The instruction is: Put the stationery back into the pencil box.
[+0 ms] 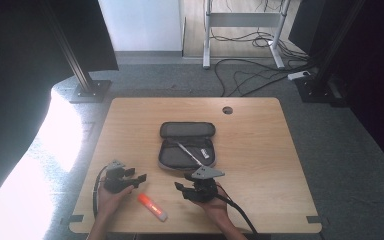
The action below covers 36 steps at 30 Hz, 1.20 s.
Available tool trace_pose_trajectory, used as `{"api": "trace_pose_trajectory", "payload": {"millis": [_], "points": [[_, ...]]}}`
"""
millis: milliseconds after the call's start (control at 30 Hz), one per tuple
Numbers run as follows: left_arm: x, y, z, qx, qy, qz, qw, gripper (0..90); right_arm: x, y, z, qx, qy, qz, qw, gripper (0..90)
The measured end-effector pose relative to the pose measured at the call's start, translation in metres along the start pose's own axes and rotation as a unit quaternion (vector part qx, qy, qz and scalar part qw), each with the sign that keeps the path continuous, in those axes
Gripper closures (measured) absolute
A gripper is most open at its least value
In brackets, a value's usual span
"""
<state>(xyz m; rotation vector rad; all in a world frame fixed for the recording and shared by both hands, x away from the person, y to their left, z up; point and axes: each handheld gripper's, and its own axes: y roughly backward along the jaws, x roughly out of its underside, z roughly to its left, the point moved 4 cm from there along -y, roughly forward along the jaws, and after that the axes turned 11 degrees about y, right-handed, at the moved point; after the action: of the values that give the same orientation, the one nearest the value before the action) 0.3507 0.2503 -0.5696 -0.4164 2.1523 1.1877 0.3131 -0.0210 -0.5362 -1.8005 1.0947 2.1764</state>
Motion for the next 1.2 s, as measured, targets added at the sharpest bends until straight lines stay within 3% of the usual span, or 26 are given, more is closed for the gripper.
{"api": "trace_pose_trajectory", "payload": {"millis": [733, 1200], "points": [[0.000, 0.000, 0.000, 0.000, -0.001, -0.001, 1.0000, 33.9, 0.007, -0.018, 0.044, -0.053, 0.014, 0.019, 0.9983, 47.1], [0.000, 0.000, 0.000, 0.001, -0.001, -0.003, 1.0000, 33.8, 0.010, -0.027, 0.059, -0.068, 0.025, 0.031, 0.9969, 47.5]]}}
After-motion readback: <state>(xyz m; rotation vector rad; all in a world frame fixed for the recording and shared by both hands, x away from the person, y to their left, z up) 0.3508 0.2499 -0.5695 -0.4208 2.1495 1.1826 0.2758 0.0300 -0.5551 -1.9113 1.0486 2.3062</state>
